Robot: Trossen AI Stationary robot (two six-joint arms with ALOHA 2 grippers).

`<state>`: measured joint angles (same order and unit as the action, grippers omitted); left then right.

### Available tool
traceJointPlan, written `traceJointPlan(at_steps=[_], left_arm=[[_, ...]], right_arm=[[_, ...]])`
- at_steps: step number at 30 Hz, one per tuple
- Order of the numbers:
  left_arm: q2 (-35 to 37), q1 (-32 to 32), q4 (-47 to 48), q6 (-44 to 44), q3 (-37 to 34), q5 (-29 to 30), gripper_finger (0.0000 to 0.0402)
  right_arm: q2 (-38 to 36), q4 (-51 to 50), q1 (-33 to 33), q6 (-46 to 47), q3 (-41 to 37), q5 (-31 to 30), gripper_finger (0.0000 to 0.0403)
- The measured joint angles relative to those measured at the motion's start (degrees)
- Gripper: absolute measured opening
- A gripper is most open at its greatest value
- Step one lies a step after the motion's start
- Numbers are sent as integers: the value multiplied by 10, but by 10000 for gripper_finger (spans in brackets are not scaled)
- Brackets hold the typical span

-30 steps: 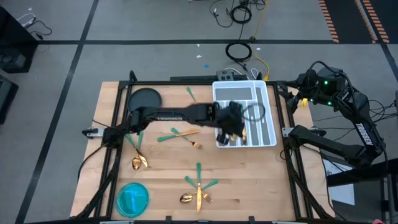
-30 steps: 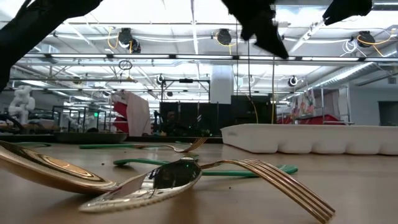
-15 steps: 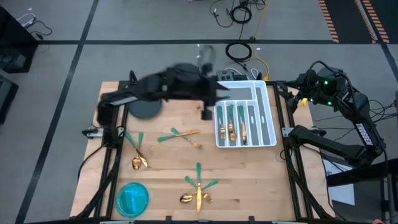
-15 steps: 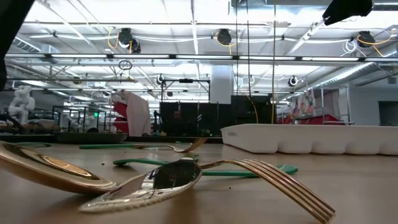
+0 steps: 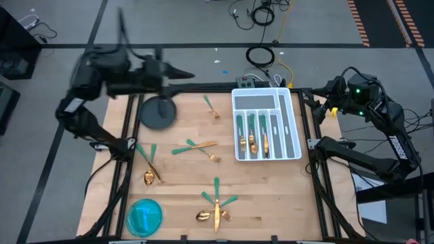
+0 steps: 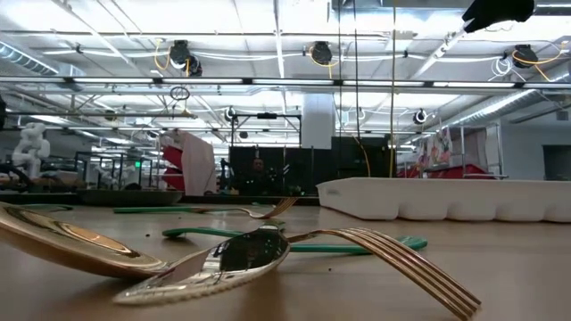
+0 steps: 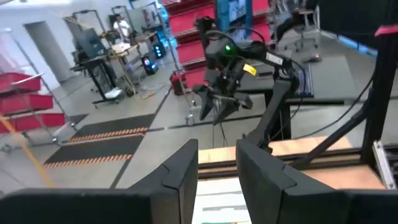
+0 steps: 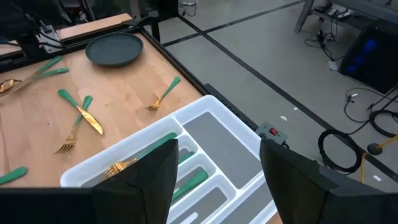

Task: Sort silverware
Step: Put the green knife into the white silverware organizer

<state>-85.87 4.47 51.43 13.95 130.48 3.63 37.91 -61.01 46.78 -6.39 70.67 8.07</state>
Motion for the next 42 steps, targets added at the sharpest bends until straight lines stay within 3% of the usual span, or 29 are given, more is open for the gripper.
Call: traceJointPlan(at_steps=[7, 13, 27, 32, 35, 42], left_arm=[[79, 0, 75, -48, -44, 58, 116], [150, 0, 42, -75, -162, 74, 116], [379, -5, -331, -177, -669, 90, 116], [416, -5, -451, -182, -784, 99, 116], [427, -5, -497, -182, -836, 103, 116], [459, -8, -582, -226, -941, 109, 116]], right_arm=[[0, 0, 0, 8, 0, 10, 219], [0, 9, 0, 12, 0, 13, 219], [-11, 12, 0, 10, 0, 58, 219], [-19, 12, 0, 10, 0, 62, 219], [-26, 22, 0, 11, -9, 108, 219], [-93, 104, 0, 21, -131, 210, 219]])
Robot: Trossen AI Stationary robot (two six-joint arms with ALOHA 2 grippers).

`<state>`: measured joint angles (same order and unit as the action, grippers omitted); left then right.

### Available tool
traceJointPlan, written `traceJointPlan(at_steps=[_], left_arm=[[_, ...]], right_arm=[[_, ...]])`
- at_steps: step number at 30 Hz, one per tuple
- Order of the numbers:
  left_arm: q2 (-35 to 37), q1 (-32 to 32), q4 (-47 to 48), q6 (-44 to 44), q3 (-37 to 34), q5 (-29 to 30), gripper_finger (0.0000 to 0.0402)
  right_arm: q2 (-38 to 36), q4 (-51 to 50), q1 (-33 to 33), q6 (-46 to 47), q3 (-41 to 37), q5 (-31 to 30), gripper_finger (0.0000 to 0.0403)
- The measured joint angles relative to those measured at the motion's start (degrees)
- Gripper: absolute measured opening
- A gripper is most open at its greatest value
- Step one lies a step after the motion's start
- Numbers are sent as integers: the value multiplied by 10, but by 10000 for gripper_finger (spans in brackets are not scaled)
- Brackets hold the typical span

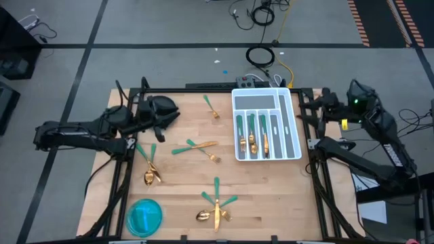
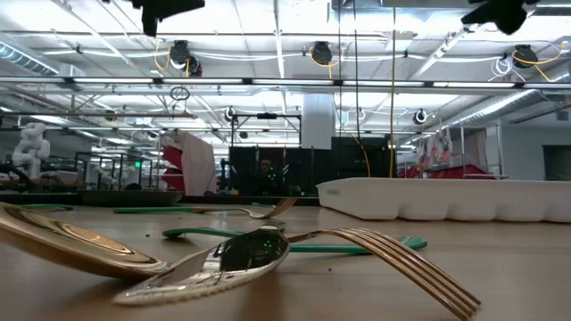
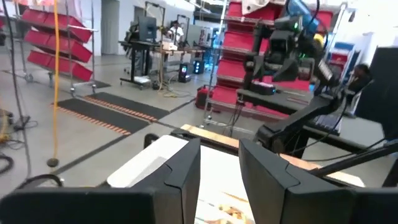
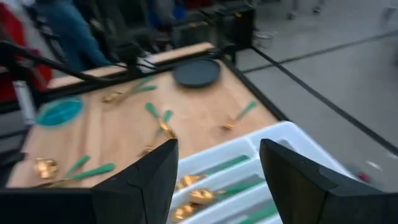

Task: Sort silverware
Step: Put the green knife into the white silverware organizer

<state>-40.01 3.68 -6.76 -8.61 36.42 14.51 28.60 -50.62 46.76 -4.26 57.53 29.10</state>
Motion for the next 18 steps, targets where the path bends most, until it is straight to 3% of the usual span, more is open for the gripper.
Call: traceJointPlan(at_steps=[5, 8, 13, 18], left_arm=[[22, -10, -81, -21, -59, 12, 116], [26, -15, -93, -20, -67, 17, 116], [27, -16, -90, -14, -67, 22, 116], [27, -16, -77, -11, -67, 23, 116]], right_arm=[[-71, 111, 0, 102, -123, 14, 219], [-77, 179, 0, 185, -146, 52, 219], [-23, 192, 0, 200, -76, 71, 219], [76, 94, -6, 132, 32, 68, 219]])
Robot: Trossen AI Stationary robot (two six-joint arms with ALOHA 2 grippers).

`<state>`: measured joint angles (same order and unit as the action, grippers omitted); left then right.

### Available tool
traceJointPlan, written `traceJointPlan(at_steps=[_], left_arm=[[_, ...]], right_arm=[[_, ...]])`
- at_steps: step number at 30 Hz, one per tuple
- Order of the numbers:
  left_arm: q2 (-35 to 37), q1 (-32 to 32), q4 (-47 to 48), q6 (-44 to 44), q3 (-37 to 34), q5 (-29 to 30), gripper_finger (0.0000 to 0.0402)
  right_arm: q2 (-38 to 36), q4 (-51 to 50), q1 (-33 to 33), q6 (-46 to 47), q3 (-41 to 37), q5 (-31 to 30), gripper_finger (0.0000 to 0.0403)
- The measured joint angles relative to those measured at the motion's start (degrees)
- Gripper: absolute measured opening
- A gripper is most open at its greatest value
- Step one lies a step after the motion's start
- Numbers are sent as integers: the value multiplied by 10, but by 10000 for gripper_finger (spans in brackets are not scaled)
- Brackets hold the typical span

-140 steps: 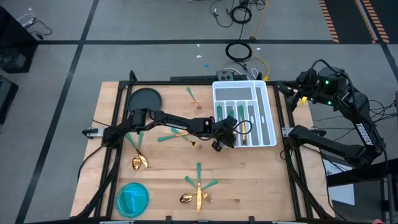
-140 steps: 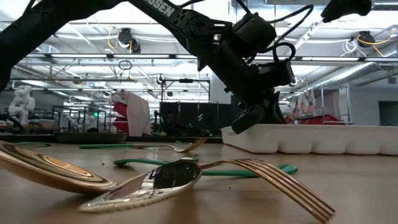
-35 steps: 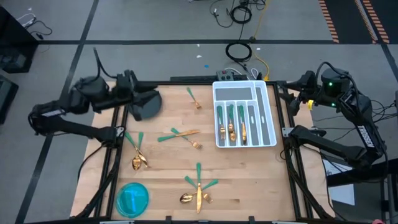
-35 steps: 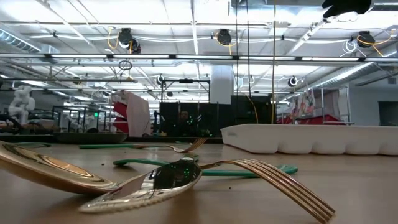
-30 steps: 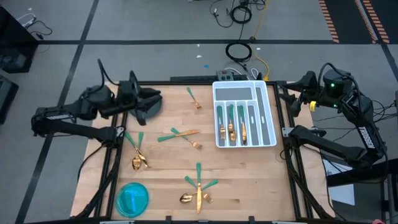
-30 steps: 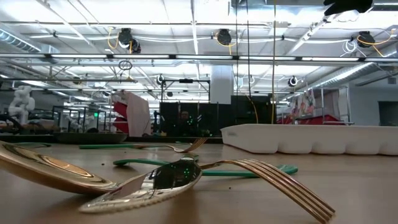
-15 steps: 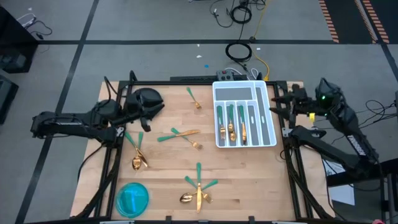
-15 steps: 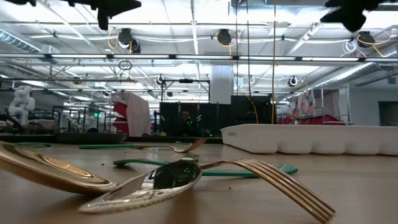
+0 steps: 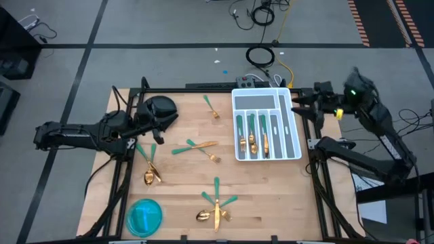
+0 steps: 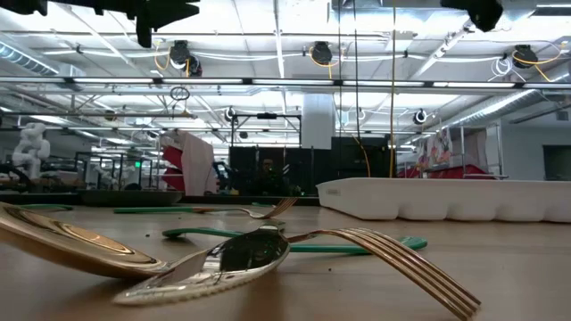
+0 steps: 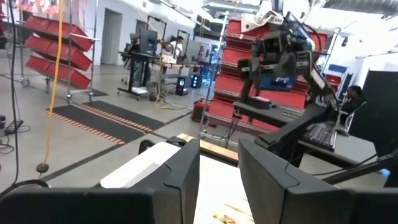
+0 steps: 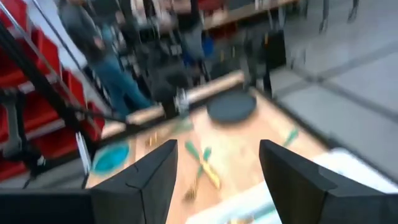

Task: Sort silverware
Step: Put the green knife into the white silverware organizer

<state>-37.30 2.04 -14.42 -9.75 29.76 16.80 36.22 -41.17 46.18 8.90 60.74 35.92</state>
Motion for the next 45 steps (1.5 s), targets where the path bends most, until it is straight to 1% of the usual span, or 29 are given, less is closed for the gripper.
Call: traceJointPlan(at_steps=[4, 7, 10, 14, 18, 21, 23, 27, 29, 31, 36, 42, 45], left_arm=[[0, 0, -1, 11, 0, 0, 116], [3, 0, 0, 12, 0, 0, 116], [6, 0, 0, 12, 0, 0, 116], [10, 0, 1, 12, 0, 0, 116], [11, 0, 6, 12, 0, 0, 116], [11, 0, 6, 13, 0, 0, 116], [11, 0, 6, 13, 0, 0, 116], [11, 0, 18, 15, 0, -2, 116], [11, 0, 18, 15, 0, -2, 116], [11, 0, 18, 18, 0, -3, 116], [11, 0, 18, 27, 0, -4, 116], [13, 0, 16, 31, 0, -33, 116], [14, 0, 17, 36, 0, -42, 116]], right_arm=[[87, -97, -45, -35, 48, -3, 219], [141, -123, -111, -34, 49, -7, 219], [187, -120, -200, -32, 46, -46, 219], [245, -80, -315, -38, 46, -99, 219], [304, -47, -386, -55, 46, -107, 219], [350, -38, -417, -78, 49, -109, 219], [385, -50, -433, -104, 65, -124, 219], [454, -103, -462, -197, 135, -171, 219], [489, -133, -474, -242, 179, -182, 219], [522, -153, -481, -273, 224, -184, 219], [598, -156, -500, -349, 312, -184, 219], [685, -162, -522, -440, 382, -184, 219], [725, -162, -531, -465, 408, -185, 219]])
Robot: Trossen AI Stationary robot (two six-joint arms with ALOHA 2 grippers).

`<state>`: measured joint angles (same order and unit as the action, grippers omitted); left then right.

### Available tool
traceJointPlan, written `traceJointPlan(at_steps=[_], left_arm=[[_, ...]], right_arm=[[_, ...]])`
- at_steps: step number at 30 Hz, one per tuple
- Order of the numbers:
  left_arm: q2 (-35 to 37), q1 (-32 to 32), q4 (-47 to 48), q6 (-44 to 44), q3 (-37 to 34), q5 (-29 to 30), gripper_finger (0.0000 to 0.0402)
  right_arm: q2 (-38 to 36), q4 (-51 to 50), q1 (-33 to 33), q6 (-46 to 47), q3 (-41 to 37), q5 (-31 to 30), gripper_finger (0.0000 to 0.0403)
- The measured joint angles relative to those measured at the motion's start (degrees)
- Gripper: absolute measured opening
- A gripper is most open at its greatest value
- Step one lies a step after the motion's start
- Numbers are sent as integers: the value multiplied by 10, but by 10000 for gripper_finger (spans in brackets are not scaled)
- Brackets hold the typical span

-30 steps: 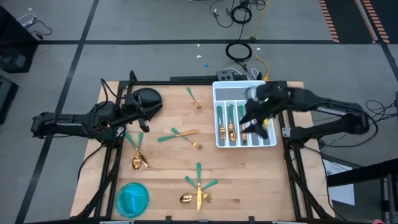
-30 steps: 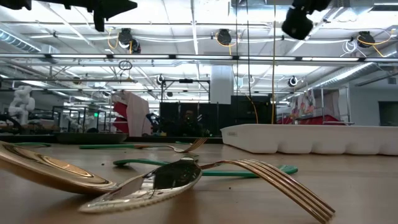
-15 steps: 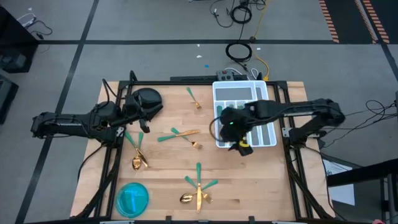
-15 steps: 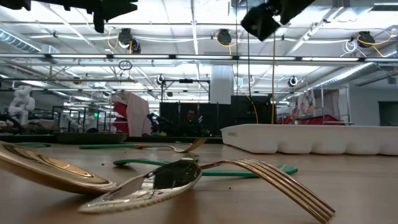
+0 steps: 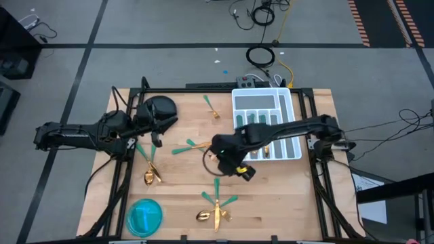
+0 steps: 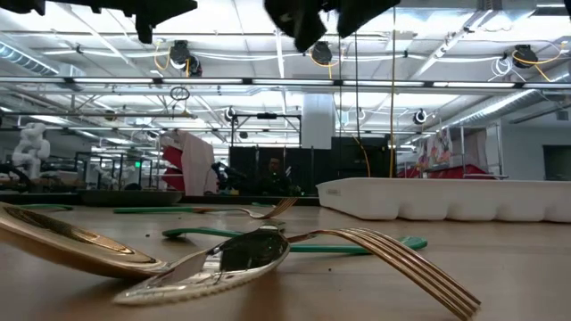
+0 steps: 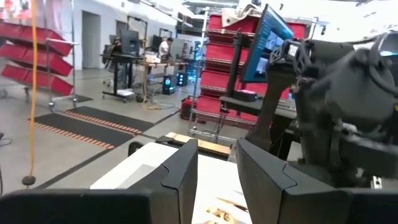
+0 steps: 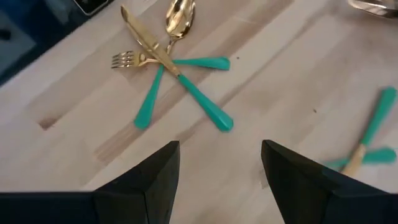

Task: Sort silverware
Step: Put the green knife into the white silverware organizer

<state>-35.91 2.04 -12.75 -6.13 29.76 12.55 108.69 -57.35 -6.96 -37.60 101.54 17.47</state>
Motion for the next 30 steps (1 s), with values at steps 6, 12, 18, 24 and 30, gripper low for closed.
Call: traceJointPlan(at_steps=[6, 12, 18, 24, 30], left_arm=[[13, 0, 0, 25, 0, -6, 116], [27, 0, 18, 36, 0, -6, 116], [28, 0, 28, 37, -1, -1, 116], [28, 0, 28, 37, -1, 8, 116], [28, 0, 28, 37, -1, 11, 116]], right_arm=[[69, -2, -34, -76, 34, -83, 219], [128, 1, -63, -125, 51, -115, 219], [165, 37, -90, -174, 51, -116, 219], [179, 97, -119, -226, 51, -117, 219], [180, 136, -131, -234, 51, -114, 219]])
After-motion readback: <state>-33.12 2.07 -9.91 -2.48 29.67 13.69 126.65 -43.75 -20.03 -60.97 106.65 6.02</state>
